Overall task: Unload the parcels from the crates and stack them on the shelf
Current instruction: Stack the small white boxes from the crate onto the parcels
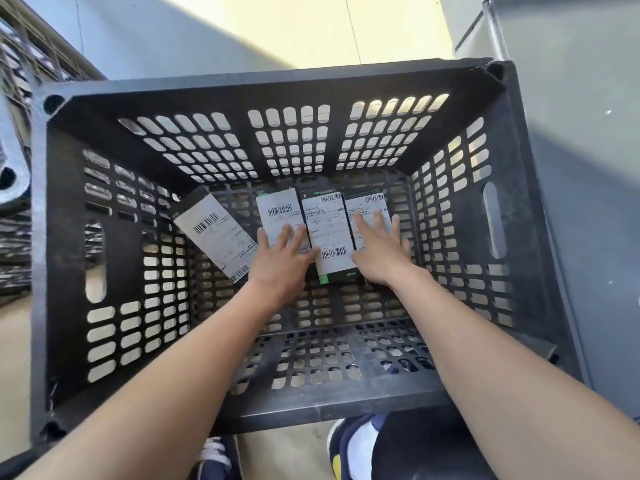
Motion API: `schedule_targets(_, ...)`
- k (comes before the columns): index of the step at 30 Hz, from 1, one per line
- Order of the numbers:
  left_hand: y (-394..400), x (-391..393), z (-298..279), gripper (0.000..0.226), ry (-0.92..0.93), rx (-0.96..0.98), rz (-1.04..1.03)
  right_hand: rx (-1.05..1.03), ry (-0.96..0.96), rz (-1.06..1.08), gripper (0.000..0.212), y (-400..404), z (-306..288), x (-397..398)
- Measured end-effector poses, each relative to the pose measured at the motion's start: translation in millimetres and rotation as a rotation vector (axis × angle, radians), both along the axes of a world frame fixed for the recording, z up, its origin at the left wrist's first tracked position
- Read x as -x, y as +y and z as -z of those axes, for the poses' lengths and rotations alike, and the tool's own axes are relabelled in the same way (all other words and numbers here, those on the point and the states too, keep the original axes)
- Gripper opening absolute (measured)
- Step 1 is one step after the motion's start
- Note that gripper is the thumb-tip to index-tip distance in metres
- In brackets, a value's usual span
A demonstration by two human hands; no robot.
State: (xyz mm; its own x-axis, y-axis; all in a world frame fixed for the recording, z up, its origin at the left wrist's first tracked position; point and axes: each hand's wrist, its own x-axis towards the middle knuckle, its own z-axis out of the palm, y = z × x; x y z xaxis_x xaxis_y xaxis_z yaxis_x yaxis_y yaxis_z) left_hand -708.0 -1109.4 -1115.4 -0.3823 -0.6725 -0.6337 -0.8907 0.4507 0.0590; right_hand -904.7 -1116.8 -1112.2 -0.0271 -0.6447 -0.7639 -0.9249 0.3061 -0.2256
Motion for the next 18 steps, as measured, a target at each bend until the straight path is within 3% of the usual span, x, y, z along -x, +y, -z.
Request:
schedule_targets(5,-2,13,-1,0.045,0.063,0.124,-0.010,-0.022,-0.002,-0.077,0.089,3,8,18)
schedule_targets(11,-11,49,3,0.061,0.141,0.101,-0.149,0.040,0.010,-0.104,0.100,10,17,24)
schedule_targets(18,-5,78,19,0.054,0.186,0.086,-0.258,0.092,-0.031,-0.109,0.100,8,24,44)
